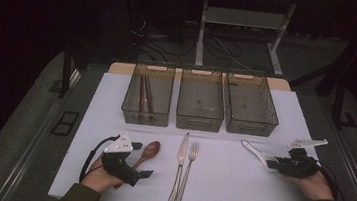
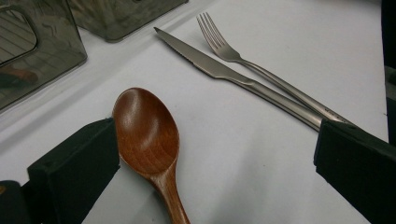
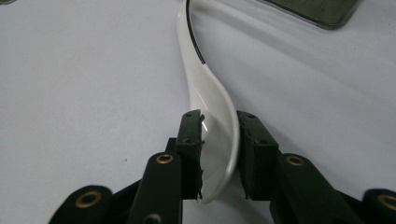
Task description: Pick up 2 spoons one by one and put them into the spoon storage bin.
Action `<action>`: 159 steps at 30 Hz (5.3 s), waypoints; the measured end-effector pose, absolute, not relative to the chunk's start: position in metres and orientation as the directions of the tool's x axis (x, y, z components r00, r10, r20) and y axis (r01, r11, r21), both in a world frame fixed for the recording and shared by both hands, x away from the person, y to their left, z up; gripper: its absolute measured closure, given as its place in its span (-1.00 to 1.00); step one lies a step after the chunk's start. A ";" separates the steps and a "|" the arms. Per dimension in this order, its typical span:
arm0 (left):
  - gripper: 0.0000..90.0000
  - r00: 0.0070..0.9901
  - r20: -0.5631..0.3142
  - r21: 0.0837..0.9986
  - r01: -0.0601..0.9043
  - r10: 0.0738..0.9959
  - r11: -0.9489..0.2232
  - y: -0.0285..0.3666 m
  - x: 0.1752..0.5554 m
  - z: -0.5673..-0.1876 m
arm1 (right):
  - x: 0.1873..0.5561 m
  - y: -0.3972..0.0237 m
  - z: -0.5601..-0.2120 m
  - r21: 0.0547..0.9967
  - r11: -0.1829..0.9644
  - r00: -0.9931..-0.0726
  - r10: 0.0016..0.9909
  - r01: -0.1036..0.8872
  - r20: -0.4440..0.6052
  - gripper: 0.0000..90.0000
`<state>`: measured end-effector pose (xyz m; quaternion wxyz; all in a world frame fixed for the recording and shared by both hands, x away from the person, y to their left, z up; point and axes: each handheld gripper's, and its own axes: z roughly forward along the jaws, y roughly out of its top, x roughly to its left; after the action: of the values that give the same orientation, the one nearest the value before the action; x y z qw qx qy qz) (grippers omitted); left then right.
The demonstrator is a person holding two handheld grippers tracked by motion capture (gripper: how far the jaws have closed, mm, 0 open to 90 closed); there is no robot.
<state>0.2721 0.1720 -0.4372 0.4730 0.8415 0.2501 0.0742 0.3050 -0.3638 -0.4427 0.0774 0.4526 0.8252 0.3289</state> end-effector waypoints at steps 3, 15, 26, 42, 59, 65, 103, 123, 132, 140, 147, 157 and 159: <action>-1.00 0.865 -0.112 0.832 0.351 0.490 -0.429 0.172 0.272 -0.437 | 0.304 -0.365 -0.442 0.617 0.369 -0.577 0.798 0.695 0.174 0.73; -1.00 0.866 -0.111 0.835 0.348 0.487 -0.427 0.171 0.272 -0.437 | 0.301 -0.358 -0.438 0.630 0.379 -0.574 0.809 0.677 0.130 0.82; -1.00 0.868 -0.114 0.836 0.347 0.484 -0.425 0.172 0.272 -0.436 | 0.302 -0.361 -0.433 0.651 0.367 -0.568 0.815 0.664 0.120 0.82; -1.00 0.867 -0.115 0.836 0.349 0.485 -0.425 0.172 0.272 -0.436 | 0.298 -0.351 -0.419 0.705 0.348 -0.592 0.796 0.618 0.126 0.82; -1.00 0.868 -0.117 0.834 0.350 0.482 -0.426 0.171 0.273 -0.437 | 0.303 -0.330 -0.403 0.748 0.340 -0.623 0.772 0.570 0.124 0.82; -1.00 0.868 -0.117 0.836 0.349 0.483 -0.424 0.171 0.273 -0.437 | 0.308 -0.322 -0.397 0.764 0.334 -0.635 0.762 0.552 0.125 0.82; -1.00 0.866 -0.122 0.838 0.352 0.485 -0.418 0.172 0.272 -0.437 | 0.362 -0.260 -0.373 0.827 0.289 -0.667 0.733 0.483 0.134 0.82; -1.00 0.866 -0.127 0.843 0.351 0.484 -0.407 0.172 0.272 -0.436 | 0.412 -0.211 -0.367 0.798 0.332 -0.648 0.756 0.503 0.095 0.82; -1.00 0.867 -0.128 0.844 0.351 0.482 -0.406 0.172 0.271 -0.436 | 0.428 -0.188 -0.374 0.765 0.378 -0.649 0.758 0.521 0.068 0.82; -1.00 0.869 -0.129 0.844 0.350 0.478 -0.407 0.172 0.271 -0.435 | 0.439 -0.170 -0.386 0.719 0.435 -0.651 0.758 0.542 0.033 0.82; -1.00 0.868 -0.133 0.845 0.351 0.478 -0.403 0.172 0.271 -0.435 | 0.440 -0.165 -0.389 0.733 0.423 -0.654 0.755 0.533 0.039 0.45; -1.00 0.868 -0.132 0.846 0.351 0.480 -0.401 0.171 0.271 -0.436 | 0.430 -0.180 -0.369 0.786 0.336 -0.644 0.758 0.518 0.101 0.03; -1.00 0.867 -0.132 0.844 0.353 0.481 -0.404 0.171 0.271 -0.436 | 0.425 -0.183 -0.366 0.793 0.325 -0.648 0.754 0.515 0.111 -0.03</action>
<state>0.2713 0.1715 -0.4359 0.4855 0.8352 0.2498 0.0659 0.4254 -0.1834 -0.3664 0.1403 0.3954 0.8018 0.4255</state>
